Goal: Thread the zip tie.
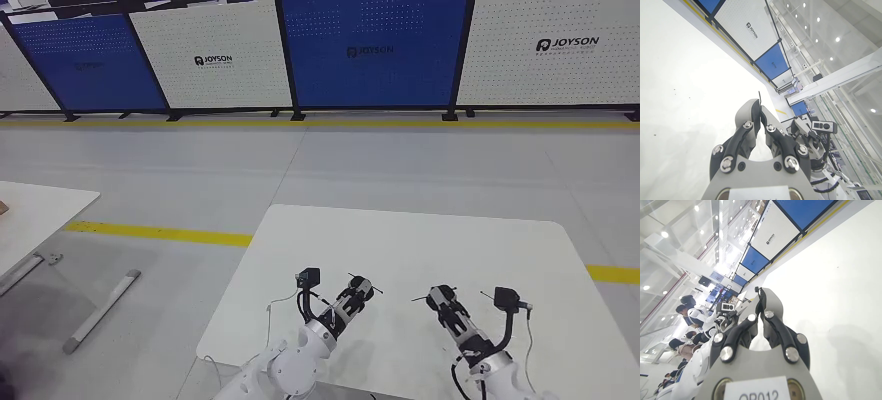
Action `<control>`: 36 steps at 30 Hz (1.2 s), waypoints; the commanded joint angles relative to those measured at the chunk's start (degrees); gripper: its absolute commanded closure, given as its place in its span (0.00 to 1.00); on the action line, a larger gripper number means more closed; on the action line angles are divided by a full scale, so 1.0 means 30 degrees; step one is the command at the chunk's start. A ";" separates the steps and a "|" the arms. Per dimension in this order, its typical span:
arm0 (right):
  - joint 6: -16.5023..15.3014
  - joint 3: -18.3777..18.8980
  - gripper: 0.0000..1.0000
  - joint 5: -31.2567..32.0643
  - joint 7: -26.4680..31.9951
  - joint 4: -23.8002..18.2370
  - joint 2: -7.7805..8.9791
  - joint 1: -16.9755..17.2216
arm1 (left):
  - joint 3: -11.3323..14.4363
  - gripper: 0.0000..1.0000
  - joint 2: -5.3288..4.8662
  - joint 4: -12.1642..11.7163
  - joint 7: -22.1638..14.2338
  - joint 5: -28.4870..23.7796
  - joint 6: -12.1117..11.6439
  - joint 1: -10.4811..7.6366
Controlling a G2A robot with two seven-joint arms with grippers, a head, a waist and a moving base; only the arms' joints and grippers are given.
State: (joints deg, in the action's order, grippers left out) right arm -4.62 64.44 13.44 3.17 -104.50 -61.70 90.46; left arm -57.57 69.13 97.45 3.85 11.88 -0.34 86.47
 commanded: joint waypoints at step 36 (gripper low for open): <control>-0.2607 -0.2828 1.00 0.3404 -0.4377 0.2682 -0.1261 -0.0746 | 0.0000 1.00 0.0000 0.0000 0.0000 0.0000 0.0000 0.0000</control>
State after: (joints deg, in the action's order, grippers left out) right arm -11.35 56.51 23.67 -8.51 -97.15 -65.22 88.43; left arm -57.57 69.13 97.45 3.85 11.88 -0.34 86.47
